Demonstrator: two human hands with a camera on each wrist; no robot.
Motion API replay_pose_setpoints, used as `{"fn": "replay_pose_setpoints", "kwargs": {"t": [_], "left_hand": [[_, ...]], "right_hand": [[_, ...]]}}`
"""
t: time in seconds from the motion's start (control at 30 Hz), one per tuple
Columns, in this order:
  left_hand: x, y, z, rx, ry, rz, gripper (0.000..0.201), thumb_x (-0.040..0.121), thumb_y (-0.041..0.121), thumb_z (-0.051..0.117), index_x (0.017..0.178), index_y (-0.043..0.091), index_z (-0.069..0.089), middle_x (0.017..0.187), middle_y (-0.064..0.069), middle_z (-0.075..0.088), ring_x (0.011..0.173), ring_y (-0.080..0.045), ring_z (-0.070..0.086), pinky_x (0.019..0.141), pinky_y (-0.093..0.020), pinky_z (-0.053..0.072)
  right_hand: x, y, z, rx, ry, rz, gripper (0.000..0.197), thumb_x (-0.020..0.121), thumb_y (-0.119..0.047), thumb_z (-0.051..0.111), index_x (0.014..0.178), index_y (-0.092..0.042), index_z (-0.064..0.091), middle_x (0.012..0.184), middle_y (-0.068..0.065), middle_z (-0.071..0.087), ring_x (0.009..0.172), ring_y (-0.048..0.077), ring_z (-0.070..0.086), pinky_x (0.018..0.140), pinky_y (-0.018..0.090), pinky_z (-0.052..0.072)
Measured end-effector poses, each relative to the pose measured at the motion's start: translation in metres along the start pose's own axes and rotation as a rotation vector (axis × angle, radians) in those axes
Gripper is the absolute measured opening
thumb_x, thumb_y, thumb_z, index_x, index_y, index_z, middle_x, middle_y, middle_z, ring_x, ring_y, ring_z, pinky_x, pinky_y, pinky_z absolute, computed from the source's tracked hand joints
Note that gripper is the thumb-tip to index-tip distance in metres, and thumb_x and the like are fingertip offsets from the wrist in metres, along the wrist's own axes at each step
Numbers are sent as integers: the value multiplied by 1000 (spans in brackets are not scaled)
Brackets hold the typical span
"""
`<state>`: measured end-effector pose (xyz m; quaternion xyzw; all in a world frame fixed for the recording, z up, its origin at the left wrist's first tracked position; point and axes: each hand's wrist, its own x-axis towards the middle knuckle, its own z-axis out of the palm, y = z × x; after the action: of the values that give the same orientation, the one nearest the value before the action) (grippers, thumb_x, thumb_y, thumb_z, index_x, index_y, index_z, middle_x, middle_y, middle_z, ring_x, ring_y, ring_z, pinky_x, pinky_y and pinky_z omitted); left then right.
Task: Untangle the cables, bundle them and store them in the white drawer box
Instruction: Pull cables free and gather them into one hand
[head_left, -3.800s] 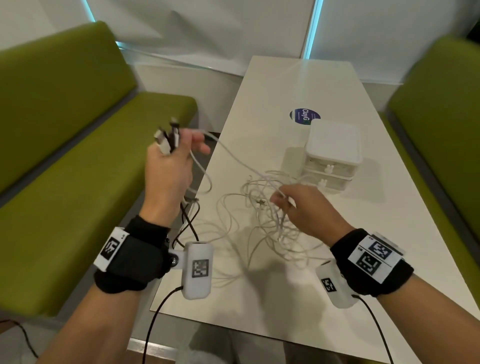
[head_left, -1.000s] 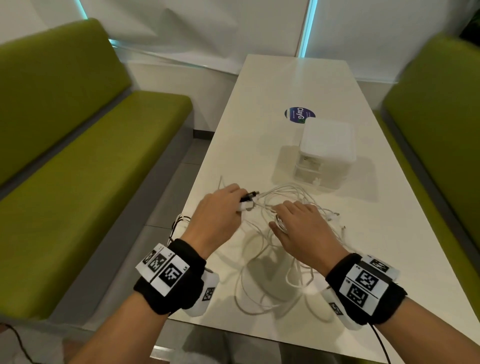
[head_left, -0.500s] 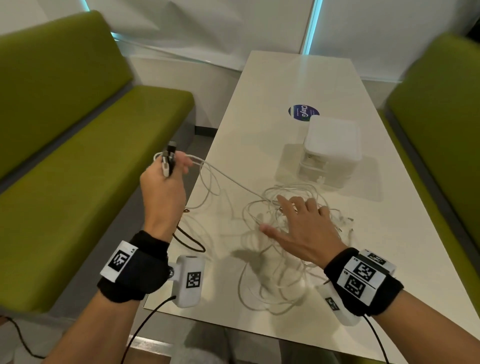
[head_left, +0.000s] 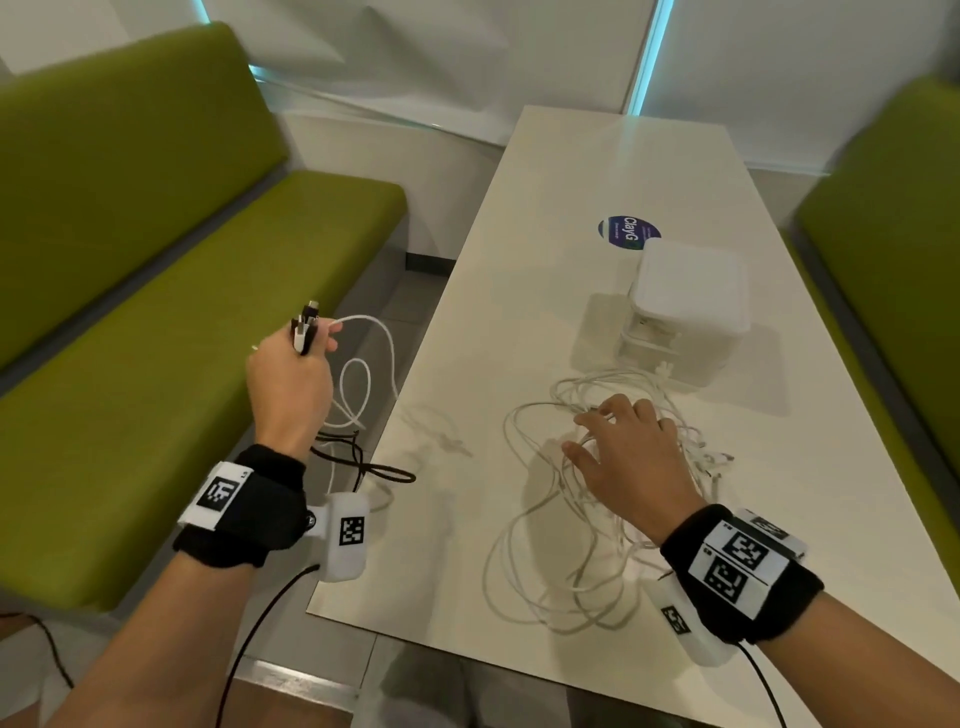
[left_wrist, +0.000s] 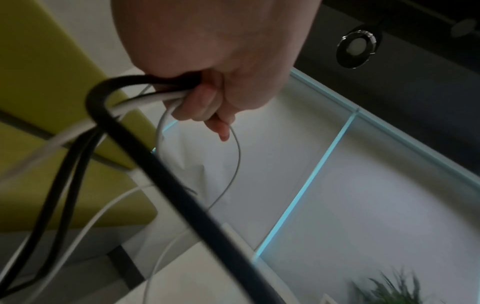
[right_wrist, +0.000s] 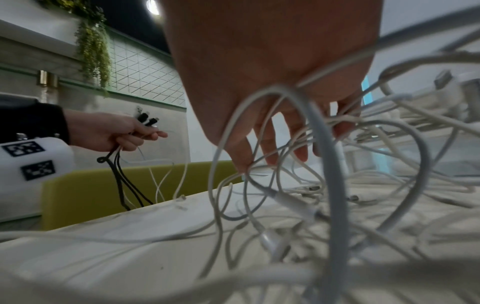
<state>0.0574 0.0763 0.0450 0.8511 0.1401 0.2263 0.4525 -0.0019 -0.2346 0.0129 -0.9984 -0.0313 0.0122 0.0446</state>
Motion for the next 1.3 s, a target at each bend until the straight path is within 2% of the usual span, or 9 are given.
{"fn": "replay_pose_setpoints", "kwargs": {"t": [0.2,0.43,0.57,0.7,0.9,0.97,1.03,1.2,1.3], "left_hand": [[27,-20,-31,131,196,-81,22,99,18,51,103,5,69,107,-13,69,99,-32,61,85,-40,46],[28,-24,-28,183,146,9,26,101,18,49,119,4,62,119,-16,65,108,-32,60,92,-44,47],[9,-27,-7,176,-49,17,30,102,31,47,113,12,68,99,-11,70,71,-13,54,67,-30,40],[-9,-20,10,59,-181,27,28,103,29,45,104,18,71,100,4,73,92,-11,62,80,-32,46],[-32,35,24,-199,-322,57,26,104,34,43,102,28,68,67,4,68,41,-6,36,45,-21,35],[-42,55,29,-236,-387,71,29,104,33,41,102,24,70,62,4,62,45,-12,44,54,-36,46],[-53,67,38,-252,-455,73,33,104,32,41,106,18,71,57,6,59,58,-7,53,82,-48,49],[-75,65,67,-326,-638,-13,33,104,35,42,102,22,72,53,5,56,44,-2,40,53,-18,35],[-87,62,77,-361,-727,-68,35,103,38,43,102,20,73,55,2,56,43,-9,33,46,-17,30]], "right_hand": [[0,-7,0,-112,74,-38,38,92,-51,54,112,-23,70,118,4,59,107,29,50,83,44,40],[5,-18,2,-115,106,-61,34,84,-48,66,96,-17,75,108,7,62,101,33,50,76,46,48],[7,-21,3,-65,127,-87,36,85,-47,64,99,-15,73,105,9,60,100,32,50,75,46,49],[7,-17,-3,-7,151,-80,36,87,-46,62,100,-14,72,102,9,58,97,31,51,72,43,50],[7,5,-34,137,205,-17,34,97,-43,52,110,-17,67,110,4,55,106,25,52,71,34,44],[8,15,-44,156,216,8,30,99,-38,49,111,-17,66,108,4,56,102,26,55,70,33,42],[8,26,-52,155,242,22,26,100,-31,47,110,-15,66,105,5,58,94,29,59,68,34,42],[0,58,-64,181,304,53,23,98,-14,50,114,-11,67,107,10,62,91,31,62,75,39,51],[-3,88,-63,172,236,136,27,97,-8,48,116,-13,66,111,10,63,95,31,62,78,36,47]]}}
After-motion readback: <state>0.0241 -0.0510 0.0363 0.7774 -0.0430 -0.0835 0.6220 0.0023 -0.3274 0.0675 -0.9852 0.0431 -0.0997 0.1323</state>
